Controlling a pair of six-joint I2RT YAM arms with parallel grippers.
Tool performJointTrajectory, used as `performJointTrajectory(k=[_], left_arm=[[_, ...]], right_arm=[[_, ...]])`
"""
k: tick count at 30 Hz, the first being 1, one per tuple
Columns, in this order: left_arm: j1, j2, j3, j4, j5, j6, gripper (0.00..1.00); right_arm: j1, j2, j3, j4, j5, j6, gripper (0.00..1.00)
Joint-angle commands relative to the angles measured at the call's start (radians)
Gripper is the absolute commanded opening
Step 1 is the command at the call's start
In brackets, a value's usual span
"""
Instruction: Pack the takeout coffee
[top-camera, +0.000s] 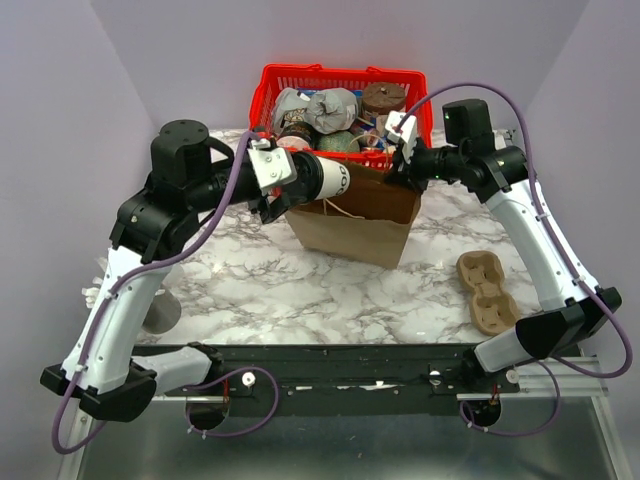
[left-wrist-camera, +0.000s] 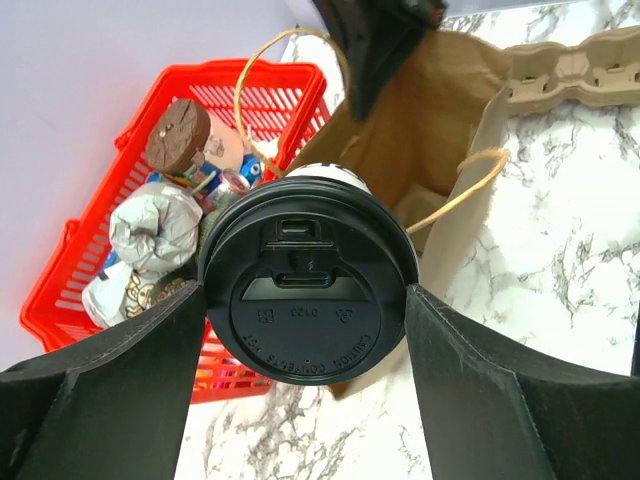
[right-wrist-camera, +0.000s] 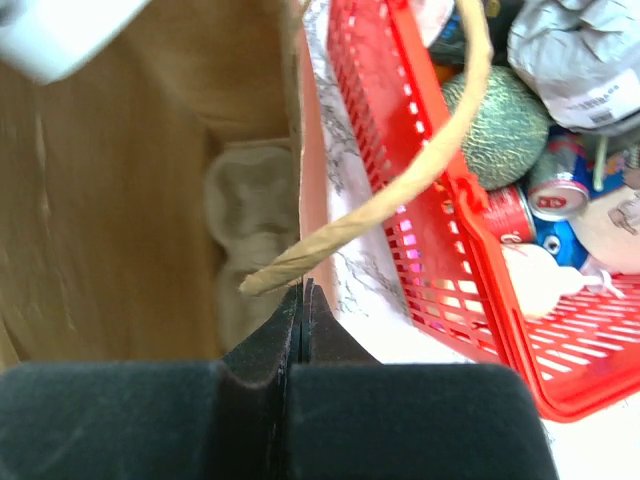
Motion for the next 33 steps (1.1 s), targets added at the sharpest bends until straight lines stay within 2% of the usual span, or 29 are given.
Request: performJointTrajectory(k=[1,9,22,28,33], left_arm=[[-0.043,-0.01,0.011,-0.033,0.012,0.087,0.0],[-0.121,0.091,0.007,-0.055,-0.037,0.142,0.0],[-0.183,0.2,0.024,-0.132,-0.086,0.23,0.0],[-0.221,0.2,-0.073,-0.078,-0.177,0.28,0.0],[-0.273,0.166,-0.197,-0.017,-0.253,0.352,0.0]], right_arm=[[0.006,-0.029,0.032,0.072,0.061,0.054,0.0],[0.073,-0.027,0.026,0.109,0.153,-0.014,0.01],[0.146,-0.128,-0.121,0.207,0.265,-0.012,0.01],[0.15,-0.231,-0.29,0.385,0.245,0.006,0.01],[0.163,-0.286,-0.368,0.41,0.233,0.063,0.01]])
